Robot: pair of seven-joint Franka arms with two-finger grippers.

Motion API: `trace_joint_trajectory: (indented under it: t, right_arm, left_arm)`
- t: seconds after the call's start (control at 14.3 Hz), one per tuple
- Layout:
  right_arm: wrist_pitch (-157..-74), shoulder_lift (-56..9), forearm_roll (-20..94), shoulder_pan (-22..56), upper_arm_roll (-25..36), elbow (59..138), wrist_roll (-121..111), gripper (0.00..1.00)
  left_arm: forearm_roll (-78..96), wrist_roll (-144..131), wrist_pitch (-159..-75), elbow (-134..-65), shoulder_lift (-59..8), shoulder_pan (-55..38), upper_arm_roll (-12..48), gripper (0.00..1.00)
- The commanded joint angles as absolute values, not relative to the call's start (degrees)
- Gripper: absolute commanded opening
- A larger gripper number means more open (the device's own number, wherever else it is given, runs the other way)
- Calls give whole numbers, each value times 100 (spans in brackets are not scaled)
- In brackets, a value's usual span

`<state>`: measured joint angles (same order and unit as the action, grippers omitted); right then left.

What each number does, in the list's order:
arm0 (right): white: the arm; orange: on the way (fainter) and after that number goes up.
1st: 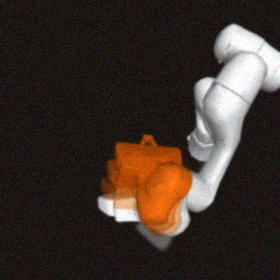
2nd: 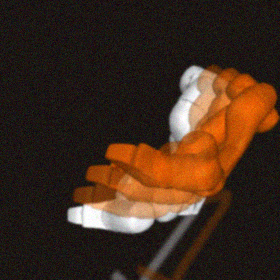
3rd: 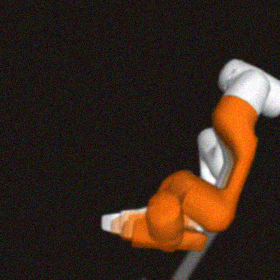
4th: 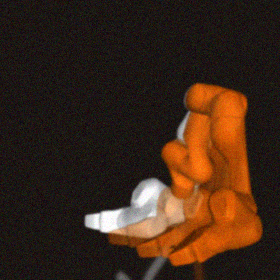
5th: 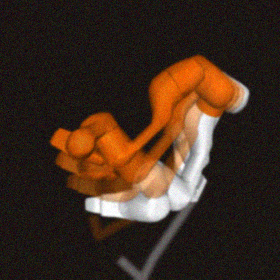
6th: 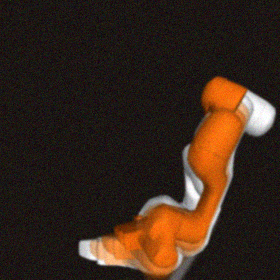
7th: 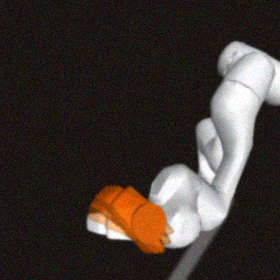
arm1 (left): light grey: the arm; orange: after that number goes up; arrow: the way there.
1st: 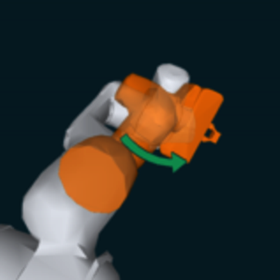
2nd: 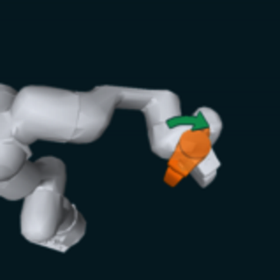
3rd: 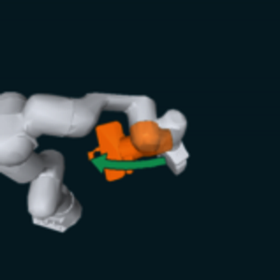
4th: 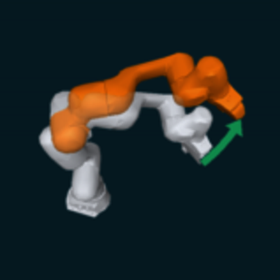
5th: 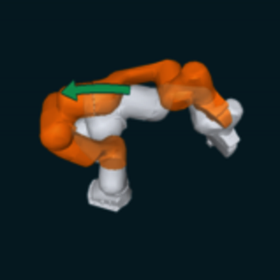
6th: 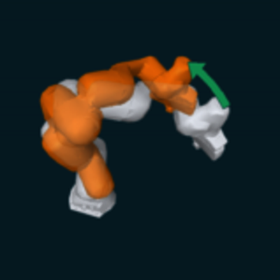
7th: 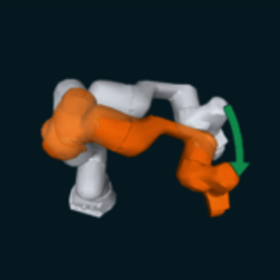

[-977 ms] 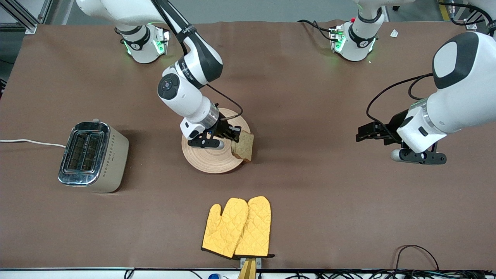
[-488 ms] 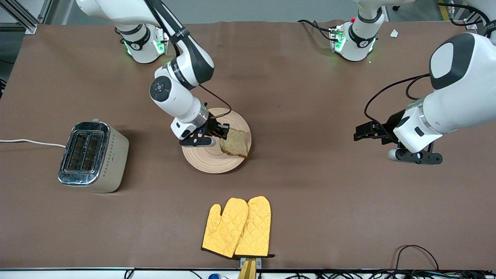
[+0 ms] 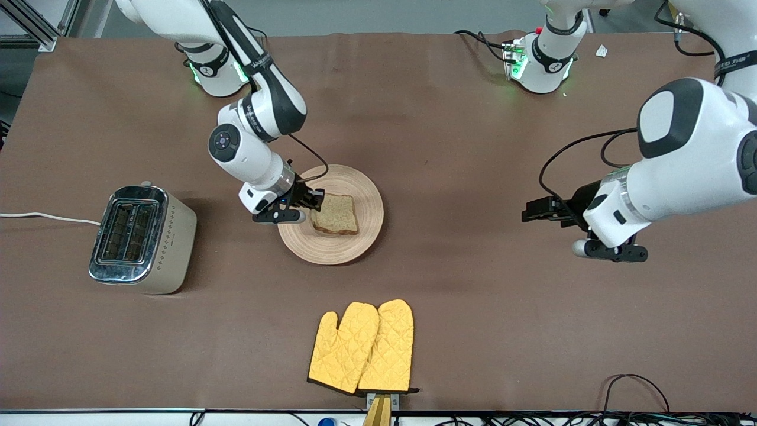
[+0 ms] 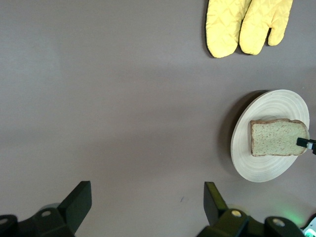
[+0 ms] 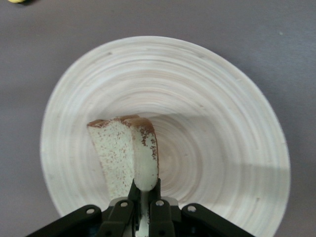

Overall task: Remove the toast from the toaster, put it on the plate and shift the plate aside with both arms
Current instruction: 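Lower the toast onto the wooden plate and open the right gripper, then withdraw the right gripper while the left gripper reaches the plate rim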

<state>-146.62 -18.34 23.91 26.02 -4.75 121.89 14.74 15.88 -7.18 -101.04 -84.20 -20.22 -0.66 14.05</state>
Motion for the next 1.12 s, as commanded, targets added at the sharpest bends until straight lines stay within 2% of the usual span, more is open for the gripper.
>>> trace_joint_trajectory:
  t: [0.0,0.14,0.21,0.42,0.56,0.63,0.84,1.05]
  right_arm:
    - [-14766,-1600,2549,2391,-545,12638,1187,0]
    - [-14705,-1600,2558,2338,-536,12700,1187,2]
    - [-14687,-1591,2558,2294,-536,12805,1187,8]
    - [-14073,-1390,2549,2093,-501,12823,1152,71]
    - [-13687,-1109,2497,2039,-457,12823,1160,93]
    - [-13545,-968,2435,1961,-448,12815,1151,100]
    - [-13167,-599,1629,1461,-439,12806,1134,100]
    - [-12702,-361,1363,688,-440,12640,933,100]
  left_arm:
    - [1985,-694,-10257,-8438,-2188,-123,1415,100]
    - [2135,-651,-10388,-8437,-2320,-184,1415,100]
    - [2136,-650,-10476,-8437,-2399,-202,1415,100]
    - [2302,-659,-10730,-8446,-2645,-334,1476,100]
    - [2355,-659,-10950,-8446,-2785,-360,1625,100]
    - [2529,-659,-11125,-8446,-2864,-369,1669,100]
    - [2891,-668,-11617,-8446,-3111,-518,1723,100]
    - [3268,-668,-12118,-8446,-3418,-772,1723,97]
